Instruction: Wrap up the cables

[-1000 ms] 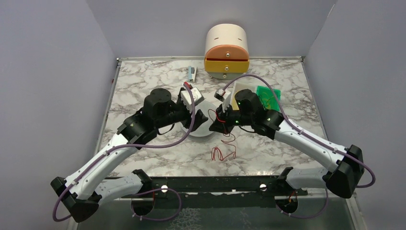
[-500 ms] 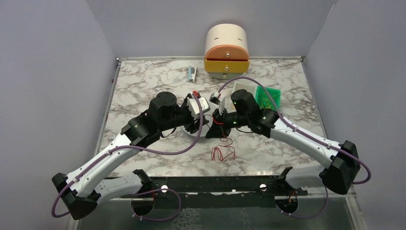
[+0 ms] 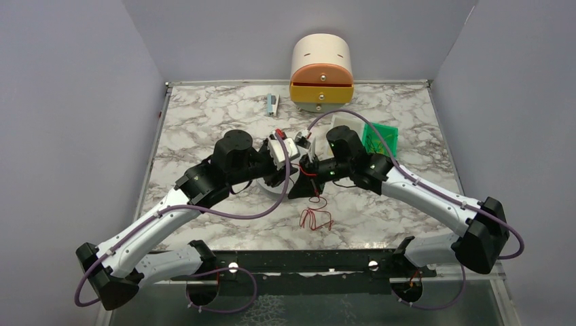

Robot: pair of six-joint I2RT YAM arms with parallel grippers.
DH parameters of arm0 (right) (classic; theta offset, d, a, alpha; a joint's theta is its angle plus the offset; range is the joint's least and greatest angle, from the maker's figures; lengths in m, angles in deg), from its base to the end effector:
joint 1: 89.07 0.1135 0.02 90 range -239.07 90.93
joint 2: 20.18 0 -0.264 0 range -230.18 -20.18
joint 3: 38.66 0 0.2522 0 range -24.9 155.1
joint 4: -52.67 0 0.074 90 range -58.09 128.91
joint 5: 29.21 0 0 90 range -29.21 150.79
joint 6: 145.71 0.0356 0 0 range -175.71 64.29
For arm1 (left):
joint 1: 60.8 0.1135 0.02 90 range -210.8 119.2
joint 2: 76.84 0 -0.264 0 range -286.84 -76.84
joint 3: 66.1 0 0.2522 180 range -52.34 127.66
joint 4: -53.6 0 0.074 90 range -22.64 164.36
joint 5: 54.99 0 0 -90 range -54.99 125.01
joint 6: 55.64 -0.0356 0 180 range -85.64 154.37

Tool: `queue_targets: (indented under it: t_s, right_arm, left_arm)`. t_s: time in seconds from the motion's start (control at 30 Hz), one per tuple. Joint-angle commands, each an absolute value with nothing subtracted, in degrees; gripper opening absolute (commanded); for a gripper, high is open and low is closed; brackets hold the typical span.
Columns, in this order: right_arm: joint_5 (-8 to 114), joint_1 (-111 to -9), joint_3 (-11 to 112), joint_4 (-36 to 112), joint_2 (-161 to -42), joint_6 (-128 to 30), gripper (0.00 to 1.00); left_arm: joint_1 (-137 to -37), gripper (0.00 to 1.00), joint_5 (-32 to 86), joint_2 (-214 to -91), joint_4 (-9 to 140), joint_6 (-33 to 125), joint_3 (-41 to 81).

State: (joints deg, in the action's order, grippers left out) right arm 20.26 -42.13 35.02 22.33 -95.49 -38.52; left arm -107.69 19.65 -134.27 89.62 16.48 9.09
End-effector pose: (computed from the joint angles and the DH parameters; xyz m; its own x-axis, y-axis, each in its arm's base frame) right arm 0.1817 0.2283 0.3082 -0.6207 -0.3352 -0.7087 -0.7833 0.2253 0.5794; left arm 0.1441 -0.1677 0.3790 0.0651 0.3636 -0.9293 0.8993 0.3822 0.2126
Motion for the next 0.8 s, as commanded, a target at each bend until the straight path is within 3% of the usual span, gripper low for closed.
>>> queue_targets:
  t_s: [0.0, 0.13, 0.47, 0.77]
  right_arm:
    - [17.36, -41.78, 34.76, 25.08, -96.29, -37.18, 0.01]
    - [17.71, -41.83, 34.69, 25.11, -96.66, -37.08, 0.01]
    - [17.63, -41.7, 34.21, 25.11, -97.98, -37.07, 0.01]
    - [17.85, -41.72, 34.1, 25.18, -97.81, -37.16, 0.01]
  left_arm:
    - [-107.95, 0.51, 17.46, -134.42, 87.37, 16.4, 8.04]
    - [-107.95, 0.43, 17.25, -134.57, 87.05, 16.43, 7.82]
    - [-107.98, 0.39, 16.68, -134.37, 84.96, 17.46, 7.36]
    - [-107.93, 0.18, 16.12, -134.39, 84.49, 17.47, 6.65]
